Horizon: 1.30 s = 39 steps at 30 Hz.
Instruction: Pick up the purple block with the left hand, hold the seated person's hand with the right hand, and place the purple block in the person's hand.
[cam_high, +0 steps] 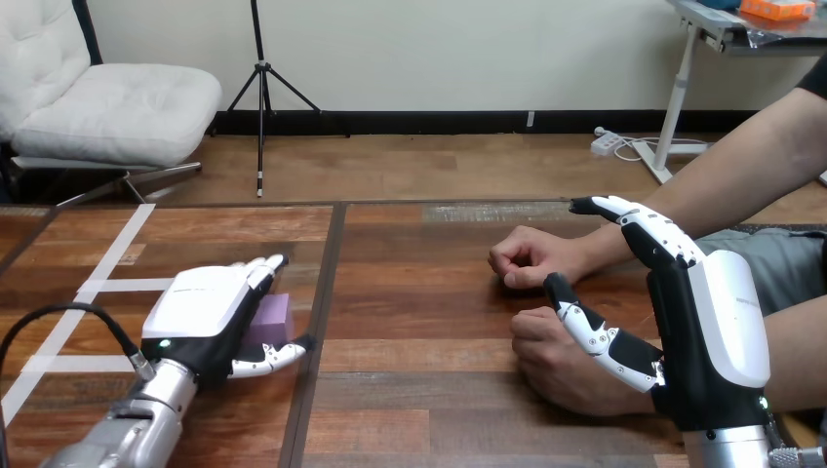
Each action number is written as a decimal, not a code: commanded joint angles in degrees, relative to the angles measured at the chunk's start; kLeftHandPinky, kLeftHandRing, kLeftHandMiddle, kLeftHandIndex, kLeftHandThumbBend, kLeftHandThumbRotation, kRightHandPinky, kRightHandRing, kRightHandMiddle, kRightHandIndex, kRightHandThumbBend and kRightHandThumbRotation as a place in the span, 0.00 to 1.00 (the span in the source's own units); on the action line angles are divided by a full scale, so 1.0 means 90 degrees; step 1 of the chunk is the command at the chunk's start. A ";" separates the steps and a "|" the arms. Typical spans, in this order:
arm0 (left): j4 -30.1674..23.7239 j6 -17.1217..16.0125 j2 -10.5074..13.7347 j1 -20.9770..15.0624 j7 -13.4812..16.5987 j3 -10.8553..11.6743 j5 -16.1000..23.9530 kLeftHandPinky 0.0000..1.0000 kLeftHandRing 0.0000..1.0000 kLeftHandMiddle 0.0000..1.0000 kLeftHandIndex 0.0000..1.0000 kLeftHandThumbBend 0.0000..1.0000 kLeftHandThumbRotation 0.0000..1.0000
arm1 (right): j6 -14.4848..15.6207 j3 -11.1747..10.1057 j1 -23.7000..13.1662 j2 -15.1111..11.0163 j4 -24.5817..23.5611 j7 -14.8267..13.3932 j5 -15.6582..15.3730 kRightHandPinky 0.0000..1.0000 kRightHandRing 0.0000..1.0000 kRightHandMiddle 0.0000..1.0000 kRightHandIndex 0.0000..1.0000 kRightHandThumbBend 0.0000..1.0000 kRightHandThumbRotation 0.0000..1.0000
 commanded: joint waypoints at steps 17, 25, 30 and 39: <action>0.0295 0.0940 -0.0271 -0.0382 0.0102 -0.0041 -0.0200 0.40 0.46 0.54 0.53 0.49 0.00 | -0.0074 -0.0066 -0.0207 -0.0058 -0.0234 -0.0063 -0.0054 0.79 0.82 0.80 0.75 0.44 0.42; 0.0347 0.1053 -0.0286 -0.0370 0.0124 -0.0143 -0.0149 0.37 0.43 0.52 0.53 0.50 0.00 | -0.0007 -0.0073 -0.0156 -0.0063 -0.0291 0.0002 -0.0051 0.80 0.83 0.80 0.75 0.44 0.43; 0.0365 0.1110 -0.0290 -0.0364 0.0054 -0.0188 -0.0124 0.37 0.43 0.52 0.54 0.49 0.00 | 0.0020 -0.0077 -0.0133 -0.0078 -0.0321 0.0032 -0.0069 0.80 0.83 0.81 0.75 0.44 0.44; 0.0388 0.1169 -0.0303 -0.0356 -0.0076 -0.0192 -0.0139 0.37 0.43 0.52 0.55 0.50 0.00 | 0.0047 -0.0073 -0.0115 -0.0089 -0.0348 0.0100 -0.0033 0.81 0.83 0.81 0.75 0.44 0.44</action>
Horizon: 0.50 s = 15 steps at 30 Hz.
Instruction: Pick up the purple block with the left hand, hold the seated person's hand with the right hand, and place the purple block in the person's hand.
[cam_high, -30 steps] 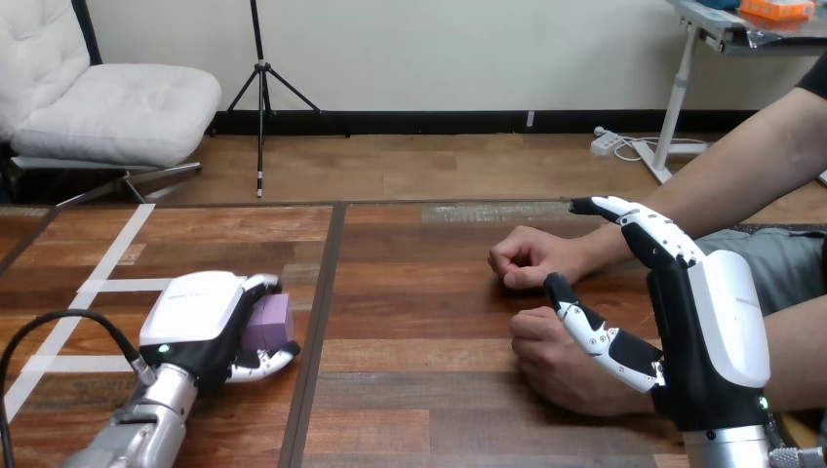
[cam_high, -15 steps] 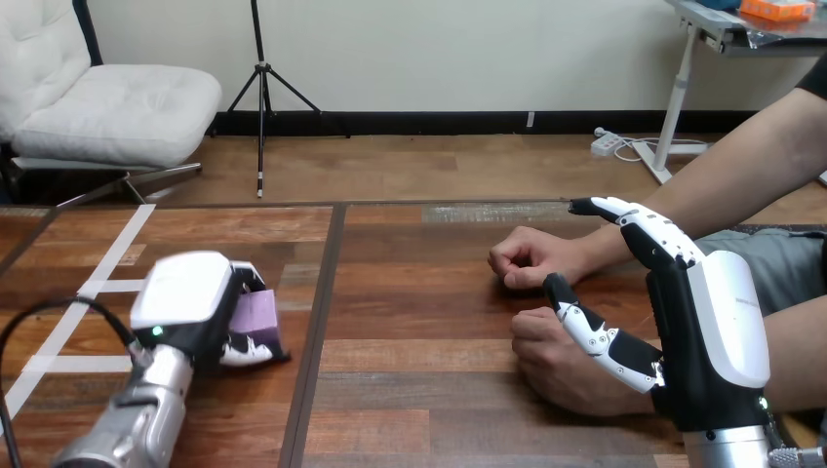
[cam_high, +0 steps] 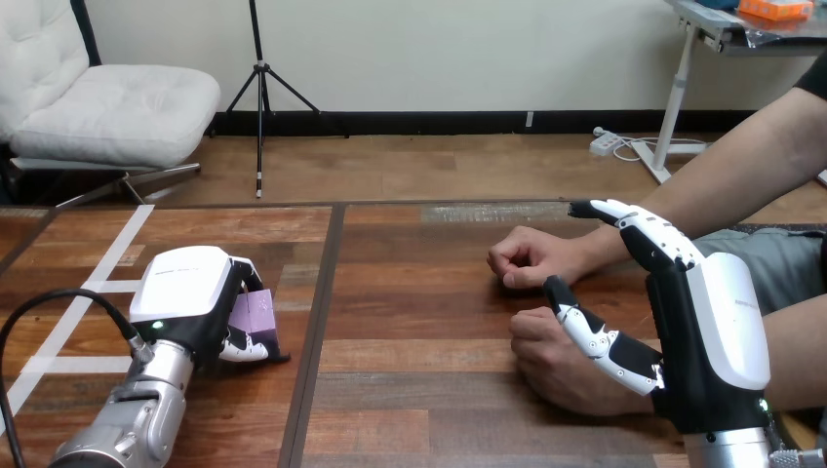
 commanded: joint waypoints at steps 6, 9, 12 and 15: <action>0.0210 0.0045 -0.0069 -0.0010 -0.0174 -0.0167 0.0099 0.37 0.43 0.52 0.57 0.52 0.00 | 0.0047 -0.0080 -0.0167 -0.0078 -0.0321 0.0072 -0.0045 0.81 0.84 0.80 0.75 0.44 0.46; 0.0219 0.0078 -0.0074 -0.0016 -0.0231 -0.0163 0.0091 0.38 0.44 0.53 0.58 0.52 0.00 | 0.0074 -0.0081 -0.0163 -0.0081 -0.0337 0.0089 -0.0070 0.81 0.84 0.80 0.75 0.44 0.46; 0.0223 0.0069 -0.0081 -0.0013 -0.0265 -0.0130 0.0056 0.39 0.45 0.54 0.59 0.52 0.02 | 0.0081 -0.0082 -0.0161 -0.0084 -0.0343 0.0100 -0.0079 0.81 0.84 0.80 0.75 0.44 0.47; 0.0228 0.0059 -0.0088 -0.0012 -0.0280 -0.0109 0.0034 0.39 0.46 0.54 0.59 0.52 0.03 | 0.0093 -0.0081 -0.0155 -0.0080 -0.0361 0.0115 -0.0080 0.81 0.84 0.80 0.75 0.44 0.48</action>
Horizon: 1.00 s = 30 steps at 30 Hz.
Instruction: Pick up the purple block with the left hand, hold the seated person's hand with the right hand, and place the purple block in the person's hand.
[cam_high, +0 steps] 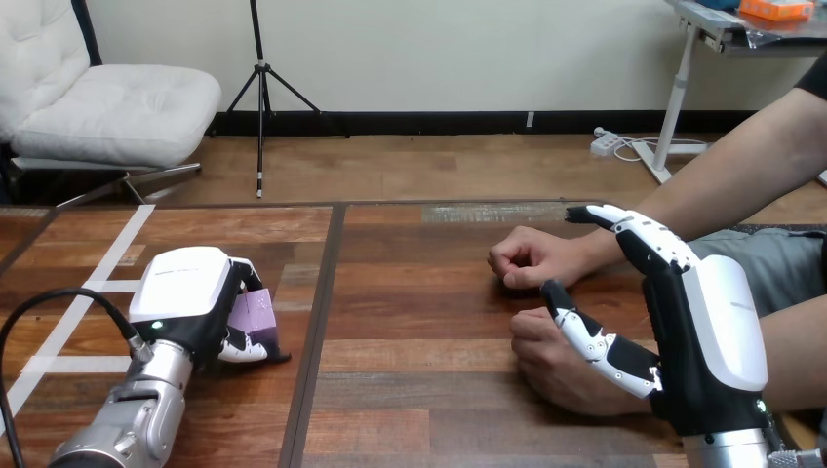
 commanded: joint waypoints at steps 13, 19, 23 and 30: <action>0.0224 -0.0047 -0.0104 0.0042 -0.0143 -0.0058 -0.0049 0.35 0.42 0.50 0.53 0.50 0.02 | 0.0033 -0.0076 -0.0186 -0.0092 -0.0351 0.0043 -0.0062 0.82 0.83 0.80 0.74 0.44 0.48; 0.0229 -0.0107 -0.0110 0.0087 -0.0046 -0.0036 -0.0110 0.34 0.41 0.48 0.51 0.50 0.01 | 0.0032 -0.0083 -0.0179 -0.0080 -0.0341 0.0042 -0.0056 0.82 0.83 0.80 0.74 0.44 0.48; 0.0235 -0.0120 -0.0105 0.0109 0.0021 -0.0052 -0.0125 0.34 0.41 0.49 0.50 0.49 0.01 | 0.0067 -0.0086 -0.0167 -0.0079 -0.0360 0.0056 -0.0091 0.82 0.83 0.80 0.74 0.44 0.48; 0.0234 -0.0192 -0.0101 0.0157 0.0226 -0.0048 -0.0132 0.35 0.42 0.49 0.51 0.48 0.01 | 0.0059 -0.0087 -0.0159 -0.0089 -0.0358 0.0041 -0.0117 0.82 0.83 0.79 0.74 0.43 0.49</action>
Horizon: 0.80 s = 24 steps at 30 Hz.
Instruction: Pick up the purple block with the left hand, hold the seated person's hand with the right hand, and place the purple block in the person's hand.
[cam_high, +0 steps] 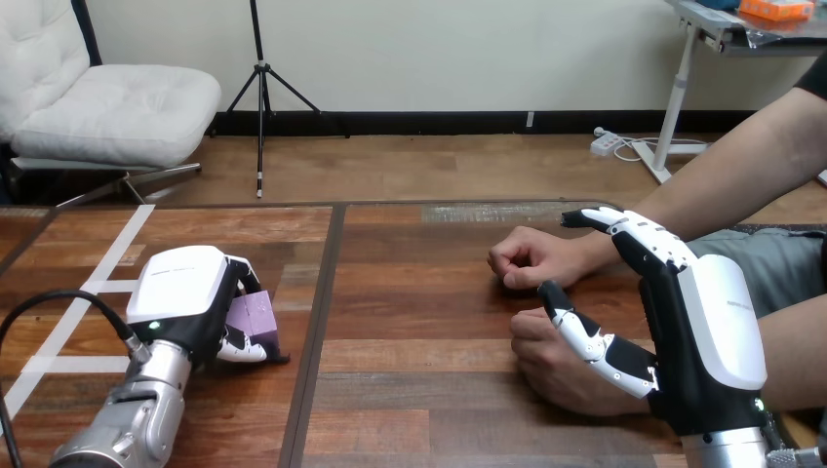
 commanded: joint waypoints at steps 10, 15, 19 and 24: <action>0.0226 -0.0188 -0.0130 0.0197 0.0230 0.0035 -0.0096 0.35 0.42 0.50 0.51 0.47 0.02 | -0.0046 -0.0087 -0.0142 -0.0077 -0.0298 0.0019 0.0093 0.82 0.83 0.79 0.75 0.44 0.49; 0.0240 -0.0269 -0.0146 0.0223 0.0241 0.0074 -0.0161 0.36 0.43 0.51 0.51 0.47 0.03 | -0.0060 -0.0085 -0.0144 -0.0094 -0.0298 0.0002 0.0062 0.82 0.83 0.79 0.75 0.43 0.48; 0.0247 -0.0284 -0.0160 0.0232 0.0236 0.0065 -0.0179 0.37 0.44 0.51 0.52 0.47 0.05 | -0.0051 -0.0088 -0.0136 -0.0104 -0.0310 -0.0005 0.0031 0.82 0.83 0.80 0.75 0.43 0.48; 0.0257 -0.0294 -0.0189 0.0245 0.0253 0.0026 -0.0163 0.37 0.44 0.51 0.52 0.48 0.07 | -0.0017 -0.0093 -0.0115 -0.0101 -0.0342 0.0028 0.0041 0.82 0.83 0.80 0.75 0.43 0.48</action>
